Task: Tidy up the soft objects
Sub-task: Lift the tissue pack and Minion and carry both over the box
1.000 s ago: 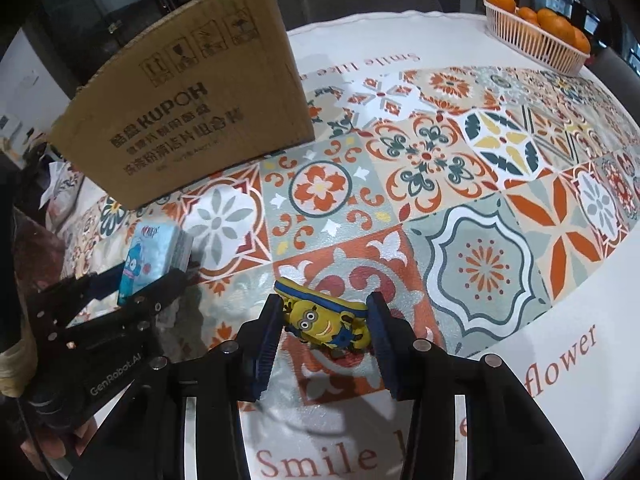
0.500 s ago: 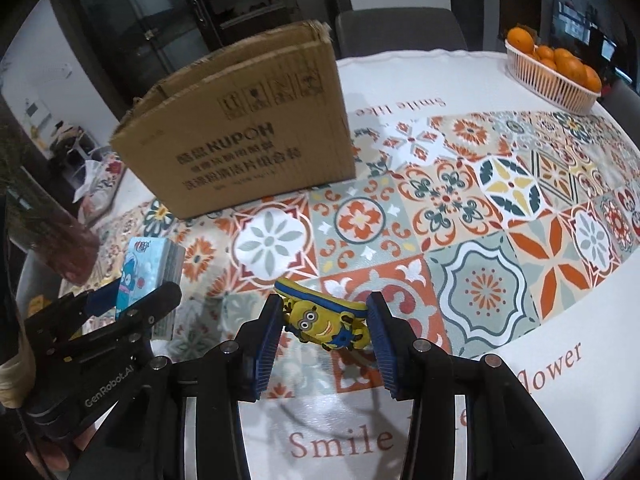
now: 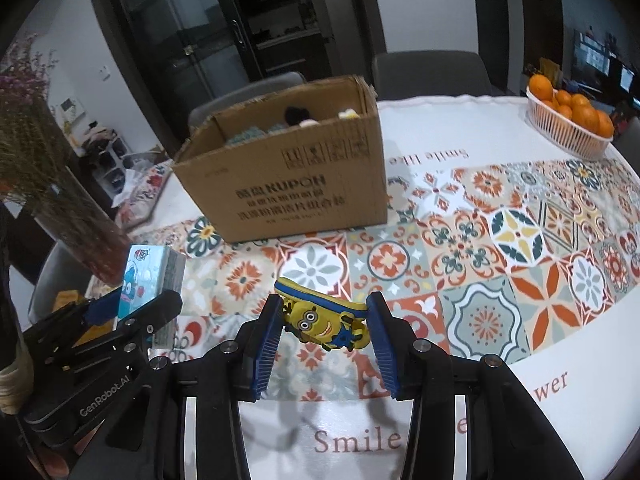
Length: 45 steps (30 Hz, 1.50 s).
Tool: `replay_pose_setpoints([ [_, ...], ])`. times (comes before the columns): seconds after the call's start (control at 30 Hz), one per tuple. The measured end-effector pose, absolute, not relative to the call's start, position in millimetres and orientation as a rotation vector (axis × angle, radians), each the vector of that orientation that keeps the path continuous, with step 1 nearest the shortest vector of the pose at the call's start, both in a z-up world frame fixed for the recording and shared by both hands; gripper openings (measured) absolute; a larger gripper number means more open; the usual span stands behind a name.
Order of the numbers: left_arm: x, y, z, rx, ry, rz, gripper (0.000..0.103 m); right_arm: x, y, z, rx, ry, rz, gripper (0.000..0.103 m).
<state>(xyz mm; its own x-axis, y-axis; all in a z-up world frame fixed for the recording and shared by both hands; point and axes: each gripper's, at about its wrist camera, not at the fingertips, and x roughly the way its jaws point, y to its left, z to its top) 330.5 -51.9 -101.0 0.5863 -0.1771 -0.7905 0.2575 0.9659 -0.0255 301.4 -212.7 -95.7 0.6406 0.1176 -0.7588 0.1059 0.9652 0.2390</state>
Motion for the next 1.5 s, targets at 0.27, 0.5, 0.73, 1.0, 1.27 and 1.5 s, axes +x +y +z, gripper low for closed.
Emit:
replay_pose_setpoints([
  [0.27, 316, -48, -72, 0.066, 0.839, -0.230, 0.051, 294, -212, -71, 0.271, 0.811, 0.053, 0.044],
  [0.5, 309, -48, -43, 0.047, 0.760, -0.209, 0.051, 292, -215, -48, 0.270, 0.752, 0.089, 0.044],
  [0.73, 313, -52, -23, 0.043, 0.709, -0.205, 0.051, 300, -221, -24, 0.261, 0.686, 0.118, 0.044],
  [1.0, 327, -62, -7, 0.052, 0.665, -0.198, 0.051, 315, -227, -3, 0.256, 0.634, 0.128, 0.044],
  [1.27, 345, -71, 9, 0.063, 0.620, -0.195, 0.051, 330, -230, 16, 0.236, 0.587, 0.125, 0.044],
  [1.5, 363, -75, 15, 0.066, 0.612, -0.202, 0.051, 345, -234, 26, 0.226, 0.560, 0.124, 0.044],
])
